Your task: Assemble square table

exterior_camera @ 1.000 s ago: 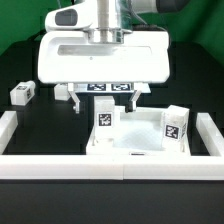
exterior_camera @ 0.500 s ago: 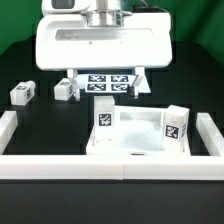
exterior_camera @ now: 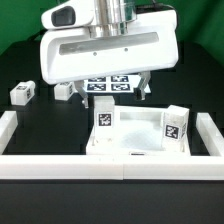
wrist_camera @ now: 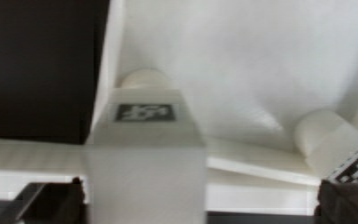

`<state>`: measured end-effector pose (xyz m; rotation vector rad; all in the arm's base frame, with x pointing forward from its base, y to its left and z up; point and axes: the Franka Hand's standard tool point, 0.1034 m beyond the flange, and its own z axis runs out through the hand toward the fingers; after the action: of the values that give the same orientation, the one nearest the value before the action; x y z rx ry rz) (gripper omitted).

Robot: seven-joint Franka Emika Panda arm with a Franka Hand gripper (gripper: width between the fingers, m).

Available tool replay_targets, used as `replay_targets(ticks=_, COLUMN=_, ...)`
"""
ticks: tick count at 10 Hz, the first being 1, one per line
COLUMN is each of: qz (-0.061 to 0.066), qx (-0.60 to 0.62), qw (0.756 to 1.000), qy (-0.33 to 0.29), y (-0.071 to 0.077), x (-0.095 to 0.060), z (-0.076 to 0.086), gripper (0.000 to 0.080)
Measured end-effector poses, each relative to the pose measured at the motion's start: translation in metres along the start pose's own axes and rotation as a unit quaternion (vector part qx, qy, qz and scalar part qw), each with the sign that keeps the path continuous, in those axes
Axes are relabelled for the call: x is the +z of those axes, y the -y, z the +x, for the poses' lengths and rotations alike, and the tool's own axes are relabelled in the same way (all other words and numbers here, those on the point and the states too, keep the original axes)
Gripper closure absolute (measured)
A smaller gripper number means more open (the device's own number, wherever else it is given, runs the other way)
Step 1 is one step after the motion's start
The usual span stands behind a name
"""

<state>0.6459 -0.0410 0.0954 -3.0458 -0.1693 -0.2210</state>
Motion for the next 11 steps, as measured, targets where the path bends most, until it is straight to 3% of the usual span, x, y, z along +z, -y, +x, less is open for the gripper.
replay_targets(ticks=3, qz=-0.006, qx=0.0, qw=1.0, qy=-0.003, y=-0.0101, x=-0.0003, z=-0.0027, gripper=0.0151)
replay_targets(ticks=7, qz=-0.005, qx=0.0, qw=1.0, qy=-0.002, y=-0.0093, x=0.0003, z=-0.003, gripper=0.0151)
replay_targets(ticks=9, qz=-0.017, qx=0.044, qw=0.999, qy=0.003, y=-0.0094, x=0.0015, z=-0.005, gripper=0.0151)
replay_targets(ticks=11, qz=-0.016, qx=0.046, qw=0.999, qy=0.005, y=-0.0082, x=0.0037, z=-0.0059, gripper=0.0151)
